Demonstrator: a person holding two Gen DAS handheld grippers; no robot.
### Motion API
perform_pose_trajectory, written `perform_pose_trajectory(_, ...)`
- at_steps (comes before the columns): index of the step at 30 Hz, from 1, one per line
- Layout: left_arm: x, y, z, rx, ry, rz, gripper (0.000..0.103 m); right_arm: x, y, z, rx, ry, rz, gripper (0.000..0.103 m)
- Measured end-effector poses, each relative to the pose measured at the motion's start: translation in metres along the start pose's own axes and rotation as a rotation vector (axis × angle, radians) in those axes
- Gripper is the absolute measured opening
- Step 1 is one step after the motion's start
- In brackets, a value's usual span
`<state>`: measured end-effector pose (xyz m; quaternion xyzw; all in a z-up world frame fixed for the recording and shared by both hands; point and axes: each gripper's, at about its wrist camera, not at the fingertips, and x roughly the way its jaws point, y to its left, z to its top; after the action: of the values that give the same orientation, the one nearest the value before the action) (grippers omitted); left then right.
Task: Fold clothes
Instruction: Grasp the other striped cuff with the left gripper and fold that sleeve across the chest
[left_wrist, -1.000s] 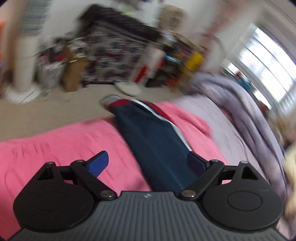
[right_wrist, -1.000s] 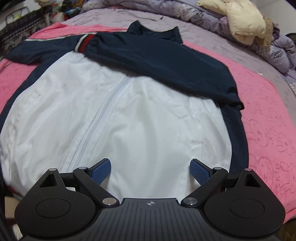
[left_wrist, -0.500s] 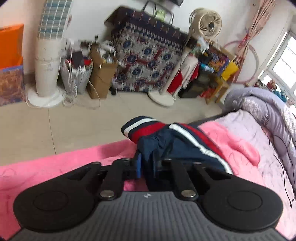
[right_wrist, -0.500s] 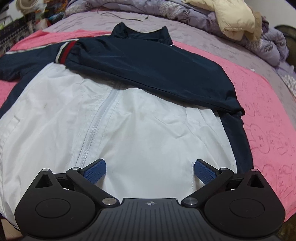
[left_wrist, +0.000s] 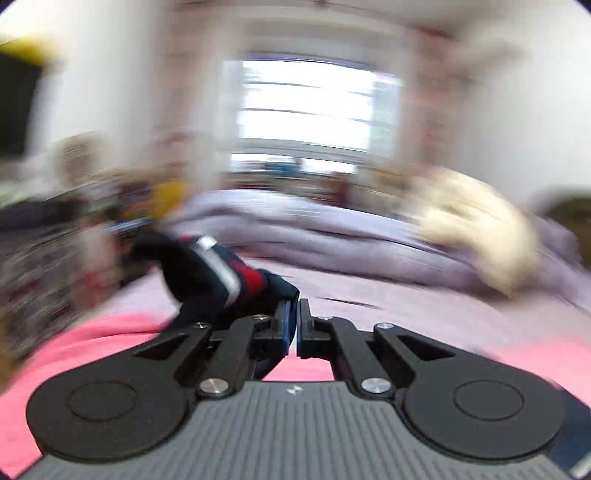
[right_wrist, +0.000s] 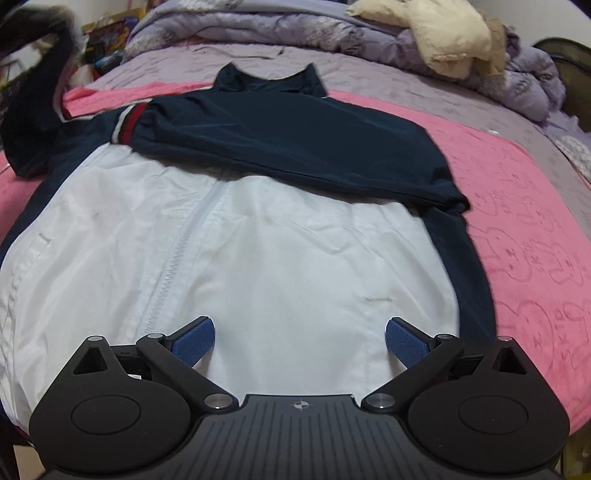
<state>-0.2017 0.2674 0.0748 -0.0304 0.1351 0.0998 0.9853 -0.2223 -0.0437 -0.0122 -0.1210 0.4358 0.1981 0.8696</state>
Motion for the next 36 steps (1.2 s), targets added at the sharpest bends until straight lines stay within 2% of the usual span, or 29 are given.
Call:
perform_pose_trajectory(1, 0.007, -0.035, -0.005, 0.046, 0.047, -0.088, 0.000, -0.002, -0.005, -0.001, 0.015, -0.005, 0.000, 0.100)
perform_pose_trajectory(2, 0.017, -0.063, -0.013, 0.073, 0.117, -0.154, 0.006, -0.004, -0.011, -0.002, 0.031, -0.010, 0.001, 0.100)
perform_pose_trajectory(3, 0.027, -0.090, -0.023, 0.096, 0.191, -0.216, 0.020, -0.006, -0.017, -0.003, 0.047, -0.015, -0.002, 0.100)
perform_pose_trajectory(4, 0.038, -0.115, -0.035, 0.117, 0.272, -0.262, 0.021, -0.008, -0.024, -0.004, 0.064, -0.020, -0.006, 0.100)
perform_pose_trajectory(6, 0.058, -0.146, -0.059, 0.132, 0.422, -0.298, 0.021, -0.011, -0.037, -0.006, 0.105, -0.027, -0.015, 0.100)
perform_pose_trajectory(7, 0.064, -0.155, -0.068, 0.120, 0.478, -0.302, 0.020, -0.012, -0.044, -0.006, 0.125, -0.032, -0.017, 0.100)
perform_pose_trajectory(8, 0.063, -0.157, -0.073, 0.093, 0.495, -0.312, 0.019, -0.014, -0.050, -0.007, 0.144, -0.041, -0.015, 0.100)
perform_pose_trajectory(11, 0.046, -0.138, -0.078, 0.012, 0.487, -0.314, 0.019, -0.018, -0.068, -0.004, 0.199, -0.096, 0.008, 0.100)
perform_pose_trajectory(13, 0.028, -0.116, -0.079, -0.038, 0.465, -0.300, 0.029, -0.017, -0.079, 0.007, 0.252, -0.142, 0.055, 0.100)
perform_pose_trajectory(15, -0.001, -0.097, -0.080, -0.082, 0.408, -0.254, 0.041, -0.010, -0.084, 0.026, 0.294, -0.196, 0.137, 0.100)
perform_pose_trajectory(17, -0.032, -0.079, -0.083, -0.098, 0.374, -0.174, 0.042, 0.009, -0.083, 0.051, 0.335, -0.241, 0.233, 0.100)
perform_pose_trajectory(19, -0.050, -0.060, -0.090, -0.068, 0.372, -0.042, 0.042, 0.037, -0.081, 0.077, 0.392, -0.253, 0.302, 0.095)
perform_pose_trajectory(21, -0.066, -0.042, -0.097, -0.038, 0.380, 0.081, 0.042, 0.072, -0.075, 0.101, 0.448, -0.220, 0.335, 0.074)
perform_pose_trajectory(24, -0.078, -0.022, -0.110, -0.048, 0.422, 0.142, 0.042, 0.120, -0.065, 0.125, 0.547, -0.147, 0.360, 0.068)
perform_pose_trajectory(26, -0.081, -0.011, -0.118, -0.079, 0.458, 0.164, 0.042, 0.139, -0.059, 0.134, 0.605, -0.132, 0.355, 0.065)
perform_pose_trajectory(27, -0.082, -0.007, -0.122, -0.098, 0.470, 0.171, 0.042, 0.146, -0.056, 0.139, 0.628, -0.123, 0.339, 0.053)
perform_pose_trajectory(28, -0.080, -0.005, -0.124, -0.116, 0.473, 0.174, 0.042, 0.146, -0.053, 0.144, 0.633, -0.110, 0.279, 0.038)
perform_pose_trajectory(29, -0.082, -0.002, -0.126, -0.132, 0.470, 0.172, 0.043, 0.140, -0.052, 0.148, 0.636, -0.111, 0.206, 0.006)
perform_pose_trajectory(33, -0.091, 0.002, -0.129, -0.153, 0.449, 0.165, 0.046, 0.107, -0.060, 0.155, 0.533, -0.236, 0.036, 0.004)
perform_pose_trajectory(34, -0.091, 0.002, -0.130, -0.156, 0.446, 0.163, 0.047, 0.103, -0.065, 0.155, 0.509, -0.244, 0.041, 0.005)
perform_pose_trajectory(36, -0.088, 0.001, -0.133, -0.159, 0.444, 0.164, 0.048, 0.106, -0.075, 0.154, 0.520, -0.215, 0.109, 0.015)
